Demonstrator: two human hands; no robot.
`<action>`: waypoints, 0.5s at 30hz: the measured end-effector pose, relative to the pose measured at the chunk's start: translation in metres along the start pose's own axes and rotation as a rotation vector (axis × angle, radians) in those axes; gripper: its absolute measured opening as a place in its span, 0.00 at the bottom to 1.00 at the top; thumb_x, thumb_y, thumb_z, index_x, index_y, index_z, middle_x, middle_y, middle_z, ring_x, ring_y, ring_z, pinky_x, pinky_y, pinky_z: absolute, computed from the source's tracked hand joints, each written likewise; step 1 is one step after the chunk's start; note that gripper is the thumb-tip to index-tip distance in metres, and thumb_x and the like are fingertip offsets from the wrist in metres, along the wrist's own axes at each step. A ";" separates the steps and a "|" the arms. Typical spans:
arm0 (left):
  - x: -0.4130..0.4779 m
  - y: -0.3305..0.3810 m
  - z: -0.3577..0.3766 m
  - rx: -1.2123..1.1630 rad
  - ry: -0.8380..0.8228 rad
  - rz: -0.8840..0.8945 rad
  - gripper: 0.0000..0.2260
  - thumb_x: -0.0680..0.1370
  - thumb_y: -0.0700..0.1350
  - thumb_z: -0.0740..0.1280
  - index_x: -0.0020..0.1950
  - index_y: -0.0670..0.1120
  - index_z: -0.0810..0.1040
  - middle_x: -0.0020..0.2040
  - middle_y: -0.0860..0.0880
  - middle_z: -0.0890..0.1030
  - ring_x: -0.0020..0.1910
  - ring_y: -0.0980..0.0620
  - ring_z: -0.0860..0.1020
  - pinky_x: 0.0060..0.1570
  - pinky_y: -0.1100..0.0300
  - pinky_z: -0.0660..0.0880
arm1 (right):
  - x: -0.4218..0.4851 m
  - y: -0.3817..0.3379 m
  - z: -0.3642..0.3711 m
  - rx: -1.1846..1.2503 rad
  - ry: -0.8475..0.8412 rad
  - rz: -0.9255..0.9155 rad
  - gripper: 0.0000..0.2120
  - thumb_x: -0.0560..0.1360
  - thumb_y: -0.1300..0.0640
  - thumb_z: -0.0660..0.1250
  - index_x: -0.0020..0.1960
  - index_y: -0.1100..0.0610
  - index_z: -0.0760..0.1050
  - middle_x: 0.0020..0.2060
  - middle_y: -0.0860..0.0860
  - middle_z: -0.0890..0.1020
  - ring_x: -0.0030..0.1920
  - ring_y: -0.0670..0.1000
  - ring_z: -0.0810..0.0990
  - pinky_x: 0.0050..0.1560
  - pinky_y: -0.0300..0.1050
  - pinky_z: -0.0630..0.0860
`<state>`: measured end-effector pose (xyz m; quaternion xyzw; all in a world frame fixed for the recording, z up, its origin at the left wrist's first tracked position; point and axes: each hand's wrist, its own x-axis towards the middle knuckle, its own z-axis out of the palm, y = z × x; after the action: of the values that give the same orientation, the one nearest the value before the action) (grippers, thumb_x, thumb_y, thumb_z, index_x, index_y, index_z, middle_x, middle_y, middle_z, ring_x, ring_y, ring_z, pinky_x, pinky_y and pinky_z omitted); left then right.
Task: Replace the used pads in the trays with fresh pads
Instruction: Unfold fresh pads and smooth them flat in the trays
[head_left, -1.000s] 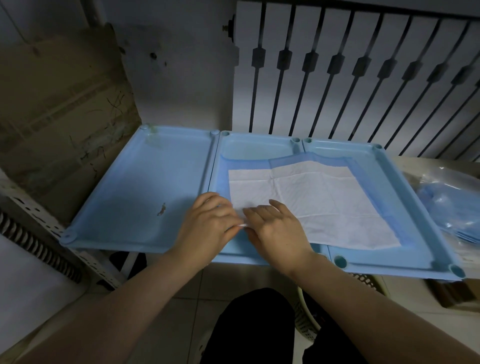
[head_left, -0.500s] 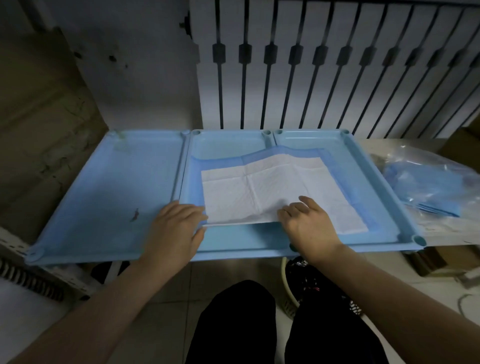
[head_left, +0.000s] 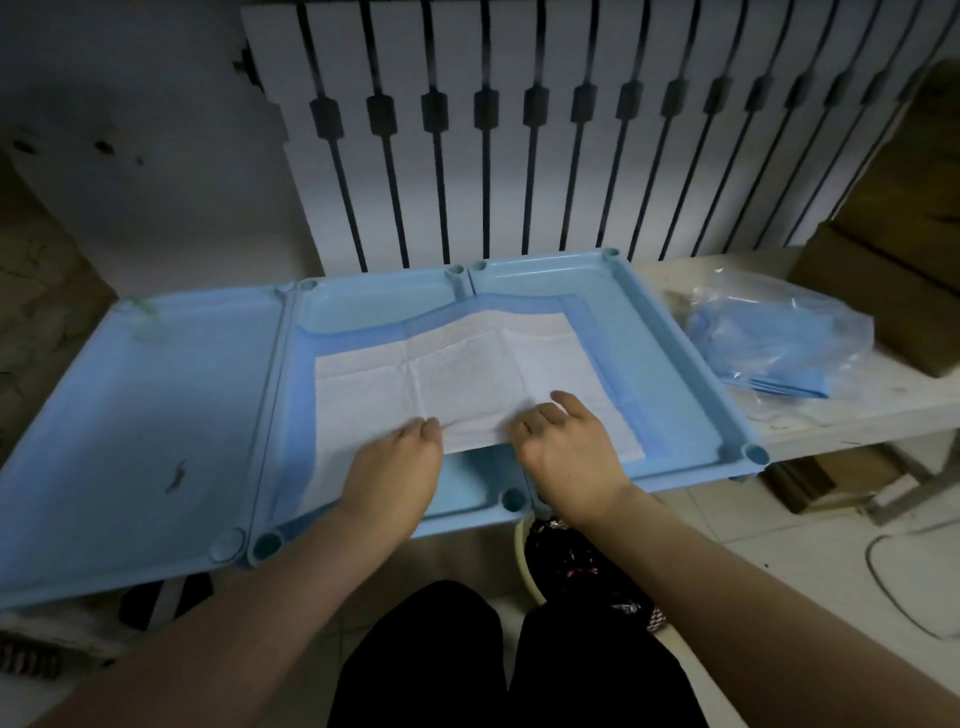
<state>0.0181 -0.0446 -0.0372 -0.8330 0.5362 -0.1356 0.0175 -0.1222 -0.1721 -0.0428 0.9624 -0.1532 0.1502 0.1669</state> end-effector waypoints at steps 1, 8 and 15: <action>-0.002 -0.004 0.007 0.000 0.013 -0.004 0.15 0.54 0.31 0.71 0.39 0.40 0.82 0.28 0.46 0.79 0.20 0.46 0.77 0.15 0.61 0.68 | -0.007 0.011 0.002 -0.008 -0.024 0.034 0.16 0.56 0.69 0.51 0.29 0.57 0.76 0.24 0.52 0.76 0.27 0.55 0.76 0.48 0.46 0.78; -0.005 0.004 0.008 -0.115 -0.077 -0.042 0.29 0.70 0.42 0.73 0.69 0.38 0.72 0.63 0.38 0.77 0.59 0.41 0.79 0.58 0.47 0.76 | -0.043 0.051 -0.004 -0.020 -0.088 0.220 0.11 0.51 0.69 0.68 0.26 0.55 0.71 0.21 0.53 0.72 0.24 0.56 0.74 0.45 0.45 0.78; 0.029 0.062 0.003 -0.205 -0.081 0.107 0.28 0.81 0.40 0.55 0.79 0.46 0.49 0.79 0.49 0.52 0.78 0.51 0.52 0.75 0.55 0.51 | -0.037 0.055 -0.006 0.053 0.017 0.218 0.10 0.58 0.67 0.70 0.31 0.54 0.73 0.26 0.52 0.75 0.30 0.57 0.76 0.51 0.50 0.76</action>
<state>-0.0245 -0.0973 -0.0445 -0.8053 0.5898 -0.0452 -0.0390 -0.1760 -0.2106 -0.0346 0.9427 -0.2514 0.1798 0.1254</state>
